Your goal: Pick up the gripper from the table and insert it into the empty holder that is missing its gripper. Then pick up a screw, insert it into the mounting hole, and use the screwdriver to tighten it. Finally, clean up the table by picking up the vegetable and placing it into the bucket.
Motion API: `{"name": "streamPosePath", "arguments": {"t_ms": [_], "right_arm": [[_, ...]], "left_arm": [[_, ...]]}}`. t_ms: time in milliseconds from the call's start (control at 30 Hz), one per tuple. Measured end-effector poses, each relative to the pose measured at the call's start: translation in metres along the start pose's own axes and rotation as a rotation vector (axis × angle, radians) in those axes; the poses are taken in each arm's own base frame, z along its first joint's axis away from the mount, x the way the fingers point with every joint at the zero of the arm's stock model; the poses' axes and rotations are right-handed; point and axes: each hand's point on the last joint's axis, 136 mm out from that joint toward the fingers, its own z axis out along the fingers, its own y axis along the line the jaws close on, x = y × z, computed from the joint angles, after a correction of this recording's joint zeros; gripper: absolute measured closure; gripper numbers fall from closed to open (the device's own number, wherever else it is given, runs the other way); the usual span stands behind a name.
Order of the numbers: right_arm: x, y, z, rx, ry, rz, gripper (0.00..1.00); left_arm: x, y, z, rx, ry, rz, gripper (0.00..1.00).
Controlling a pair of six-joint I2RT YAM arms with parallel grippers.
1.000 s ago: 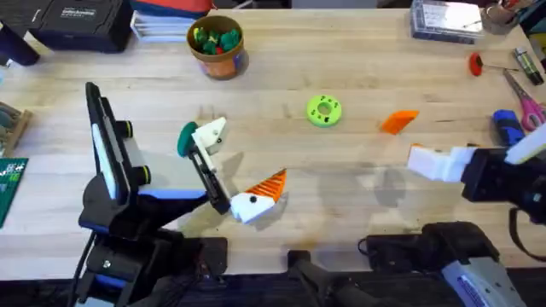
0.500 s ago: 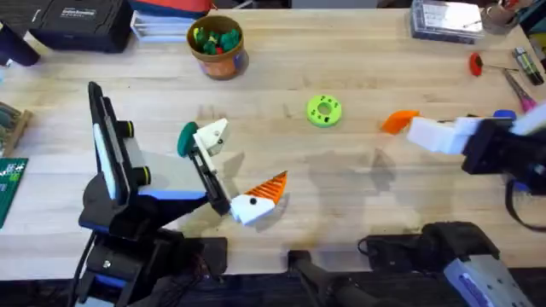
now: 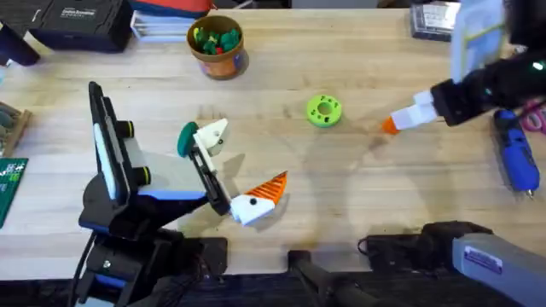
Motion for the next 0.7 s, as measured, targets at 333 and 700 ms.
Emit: {"name": "streamPosePath", "arguments": {"t_ms": [333, 700], "right_arm": [[0.001, 0.001, 0.046, -0.056, 0.148, -0.148, 0.007], [0.007, 0.003, 0.065, -0.083, 0.217, -0.181, 0.007]], "left_arm": [[0.0, 0.0, 0.0, 0.0, 0.0, 0.0, 0.016], [0.0, 0.0, 0.0, 0.0, 0.0, 0.0, 0.015]]}}
